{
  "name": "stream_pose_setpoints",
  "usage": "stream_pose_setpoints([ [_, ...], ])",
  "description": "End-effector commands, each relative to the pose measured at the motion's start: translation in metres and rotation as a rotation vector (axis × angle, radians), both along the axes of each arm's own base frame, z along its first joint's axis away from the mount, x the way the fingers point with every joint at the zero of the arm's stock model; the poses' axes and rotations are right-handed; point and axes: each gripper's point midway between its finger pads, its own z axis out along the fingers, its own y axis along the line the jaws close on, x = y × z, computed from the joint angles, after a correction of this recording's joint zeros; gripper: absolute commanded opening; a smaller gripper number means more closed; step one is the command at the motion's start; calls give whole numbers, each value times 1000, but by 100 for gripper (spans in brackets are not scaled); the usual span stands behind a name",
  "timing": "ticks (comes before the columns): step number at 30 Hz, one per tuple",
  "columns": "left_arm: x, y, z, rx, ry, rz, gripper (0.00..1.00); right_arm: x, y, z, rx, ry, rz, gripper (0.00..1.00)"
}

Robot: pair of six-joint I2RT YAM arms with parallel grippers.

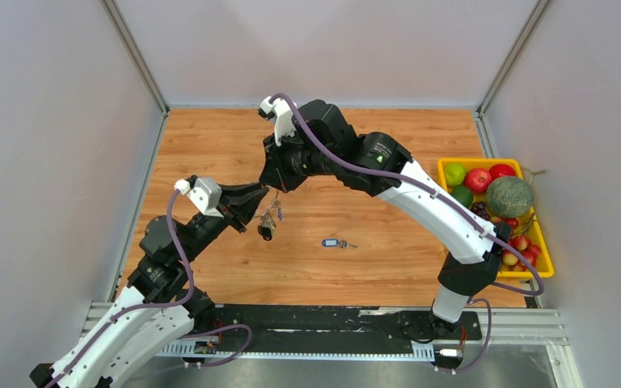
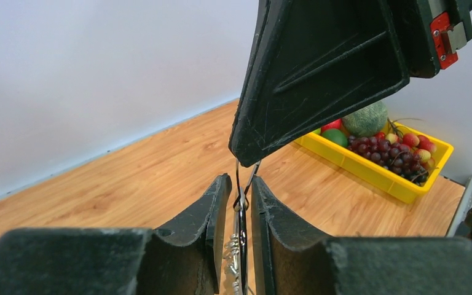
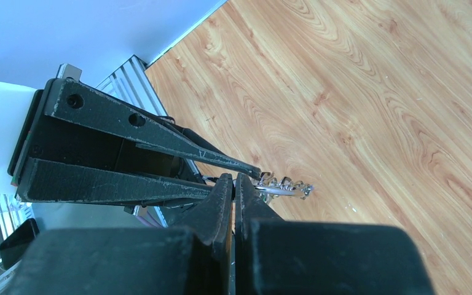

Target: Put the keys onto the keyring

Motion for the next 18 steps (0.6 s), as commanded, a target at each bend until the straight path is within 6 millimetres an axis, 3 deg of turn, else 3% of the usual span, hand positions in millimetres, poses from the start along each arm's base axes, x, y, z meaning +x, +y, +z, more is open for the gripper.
stream_pose_setpoints([
  [1,-2,1,9,-9,-35,1,26,1,4,31,94,-27,-8,0],
  [4,-1,2,10,-11,-34,8,5,1,5,28,89,-22,-4,0],
  [6,0,3,12,-25,-34,17,1,1,5,27,86,-18,0,0],
  [12,-2,8,24,-67,-46,30,0,0,3,24,79,-17,-4,0],
  [18,2,9,23,-80,-25,45,0,-1,1,22,77,-19,-1,0],
])
